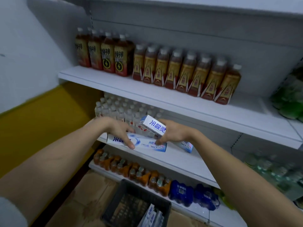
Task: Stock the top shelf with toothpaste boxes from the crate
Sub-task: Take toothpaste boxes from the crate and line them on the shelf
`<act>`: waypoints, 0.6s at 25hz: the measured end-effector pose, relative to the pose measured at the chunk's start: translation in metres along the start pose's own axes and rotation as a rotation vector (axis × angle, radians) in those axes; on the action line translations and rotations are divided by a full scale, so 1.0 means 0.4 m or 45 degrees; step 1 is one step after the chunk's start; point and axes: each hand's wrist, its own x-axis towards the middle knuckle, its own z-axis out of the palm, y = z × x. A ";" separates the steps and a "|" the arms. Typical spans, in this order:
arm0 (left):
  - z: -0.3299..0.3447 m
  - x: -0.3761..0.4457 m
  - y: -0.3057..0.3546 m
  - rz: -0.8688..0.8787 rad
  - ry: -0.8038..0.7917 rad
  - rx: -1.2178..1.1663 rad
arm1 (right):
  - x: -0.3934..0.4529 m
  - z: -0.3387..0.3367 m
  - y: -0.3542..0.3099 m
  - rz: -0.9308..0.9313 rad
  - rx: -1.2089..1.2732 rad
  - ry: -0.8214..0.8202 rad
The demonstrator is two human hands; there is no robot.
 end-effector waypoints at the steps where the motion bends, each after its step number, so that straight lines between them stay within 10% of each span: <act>1: -0.012 -0.013 -0.003 0.033 -0.018 -0.069 | -0.006 -0.020 -0.013 -0.004 -0.002 0.050; 15: -0.641 -0.461 -0.010 0.380 0.888 -0.246 | -0.178 -0.603 -0.461 -0.067 -0.437 0.887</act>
